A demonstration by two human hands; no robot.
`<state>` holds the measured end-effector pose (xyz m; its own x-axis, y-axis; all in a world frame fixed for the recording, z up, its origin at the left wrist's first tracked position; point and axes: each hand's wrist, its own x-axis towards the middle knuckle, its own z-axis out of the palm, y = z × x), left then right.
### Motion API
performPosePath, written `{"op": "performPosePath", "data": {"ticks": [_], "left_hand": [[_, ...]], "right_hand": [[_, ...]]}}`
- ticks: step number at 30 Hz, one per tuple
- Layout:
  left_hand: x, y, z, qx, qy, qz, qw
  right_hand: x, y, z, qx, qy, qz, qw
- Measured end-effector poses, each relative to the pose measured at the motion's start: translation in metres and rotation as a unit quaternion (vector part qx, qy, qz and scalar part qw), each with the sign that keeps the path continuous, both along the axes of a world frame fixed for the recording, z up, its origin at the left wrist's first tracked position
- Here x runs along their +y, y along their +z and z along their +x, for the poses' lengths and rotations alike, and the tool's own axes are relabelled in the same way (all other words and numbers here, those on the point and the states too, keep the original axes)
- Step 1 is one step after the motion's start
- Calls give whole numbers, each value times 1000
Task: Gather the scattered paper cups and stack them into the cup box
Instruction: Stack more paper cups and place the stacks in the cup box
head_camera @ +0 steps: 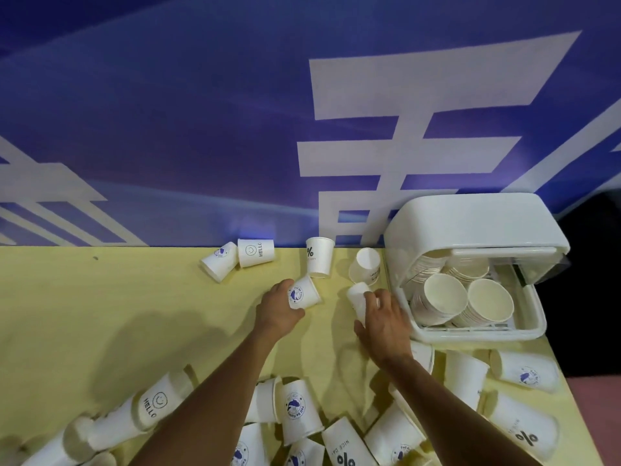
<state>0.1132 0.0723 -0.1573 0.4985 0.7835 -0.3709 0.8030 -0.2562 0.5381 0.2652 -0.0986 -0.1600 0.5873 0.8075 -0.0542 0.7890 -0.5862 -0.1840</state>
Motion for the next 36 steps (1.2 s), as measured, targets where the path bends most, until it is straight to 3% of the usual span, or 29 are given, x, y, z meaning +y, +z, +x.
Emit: {"op": "performPosePath", "data": {"ticks": [8,17,30,36], "left_hand": [[-23,-10,-16,-2,18,10,1000],[-51,8,-9,-116,124,-66,983],[-108,66,23,-158,69,-159,972],[-140,107,70,-223,58,-144,962]], "right_hand": [[-1,-1,-6,42,-12,-10,999],[-11,30,-6,161,-54,115,979],[-97,82,17,289,-59,190,936],[-154,116,42,259,-106,244,929]]}}
